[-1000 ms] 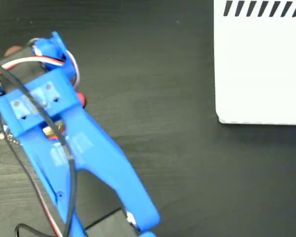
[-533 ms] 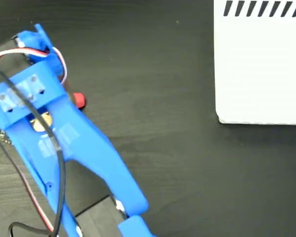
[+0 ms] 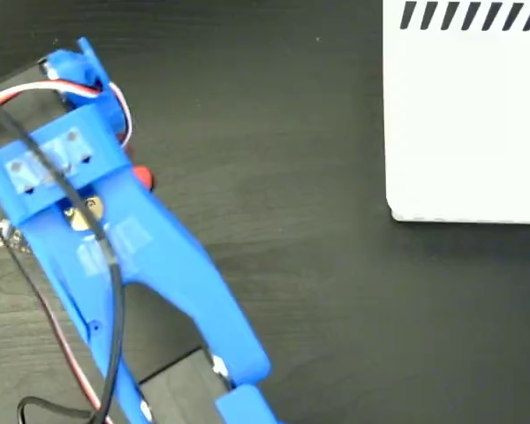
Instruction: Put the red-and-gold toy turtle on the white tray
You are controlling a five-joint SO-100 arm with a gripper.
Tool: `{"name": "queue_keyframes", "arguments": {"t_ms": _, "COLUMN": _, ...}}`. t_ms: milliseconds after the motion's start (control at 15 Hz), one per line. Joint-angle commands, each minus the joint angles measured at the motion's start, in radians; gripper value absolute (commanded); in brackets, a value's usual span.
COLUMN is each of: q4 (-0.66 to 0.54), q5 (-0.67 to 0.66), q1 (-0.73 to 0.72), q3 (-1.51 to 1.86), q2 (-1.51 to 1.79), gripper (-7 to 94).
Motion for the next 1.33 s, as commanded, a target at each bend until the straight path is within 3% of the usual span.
{"name": "queue_keyframes", "arguments": {"t_ms": 0, "q4": -0.018, "q5": -0.011, "q1": 0.005, "q3": 0.052, "q2": 0.046, "gripper": 54}}
{"name": "queue_keyframes", "arguments": {"t_ms": 333, "q4": -0.064, "q5": -0.014, "q1": 0.012, "q3": 0.118, "q2": 0.040, "gripper": 59}}
{"name": "queue_keyframes", "arguments": {"t_ms": 800, "q4": -0.210, "q5": -0.044, "q1": 0.044, "q3": 0.245, "q2": -0.008, "gripper": 58}}
{"name": "queue_keyframes", "arguments": {"t_ms": 1267, "q4": -0.264, "q5": -0.046, "q1": 0.032, "q3": 0.256, "q2": -0.074, "gripper": 58}}
